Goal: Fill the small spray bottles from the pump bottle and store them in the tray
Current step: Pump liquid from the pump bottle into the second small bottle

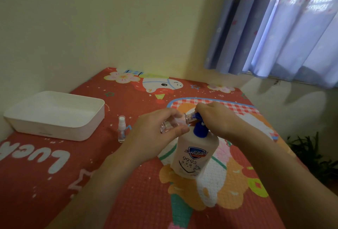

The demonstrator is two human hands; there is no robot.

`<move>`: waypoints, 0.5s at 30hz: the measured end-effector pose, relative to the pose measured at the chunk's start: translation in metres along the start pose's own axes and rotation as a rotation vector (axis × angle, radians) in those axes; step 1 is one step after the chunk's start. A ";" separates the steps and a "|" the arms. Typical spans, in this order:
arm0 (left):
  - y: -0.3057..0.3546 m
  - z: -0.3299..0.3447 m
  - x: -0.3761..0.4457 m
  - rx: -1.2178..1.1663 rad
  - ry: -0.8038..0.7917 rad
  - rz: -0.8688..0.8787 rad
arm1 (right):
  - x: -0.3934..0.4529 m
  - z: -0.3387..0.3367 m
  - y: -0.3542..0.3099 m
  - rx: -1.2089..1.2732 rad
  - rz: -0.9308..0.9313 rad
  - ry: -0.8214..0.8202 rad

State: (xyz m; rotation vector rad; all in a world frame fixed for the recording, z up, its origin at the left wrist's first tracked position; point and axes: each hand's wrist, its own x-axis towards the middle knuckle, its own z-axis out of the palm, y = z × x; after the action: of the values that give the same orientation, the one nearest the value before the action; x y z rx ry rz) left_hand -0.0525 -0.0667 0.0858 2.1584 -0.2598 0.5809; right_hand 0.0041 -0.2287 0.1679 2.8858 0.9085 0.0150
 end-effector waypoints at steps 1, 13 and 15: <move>0.000 0.000 0.000 0.000 -0.002 0.001 | 0.001 0.002 0.001 -0.008 -0.002 0.011; -0.009 0.005 -0.004 0.007 -0.028 -0.013 | 0.005 0.017 0.002 -0.024 0.011 0.054; -0.008 0.005 -0.004 0.015 -0.027 -0.017 | 0.003 0.017 0.001 -0.019 0.028 0.032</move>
State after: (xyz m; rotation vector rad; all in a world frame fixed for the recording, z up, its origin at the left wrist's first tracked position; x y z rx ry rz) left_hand -0.0514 -0.0663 0.0755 2.1826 -0.2518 0.5455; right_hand 0.0080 -0.2290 0.1515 2.8886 0.8679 0.0719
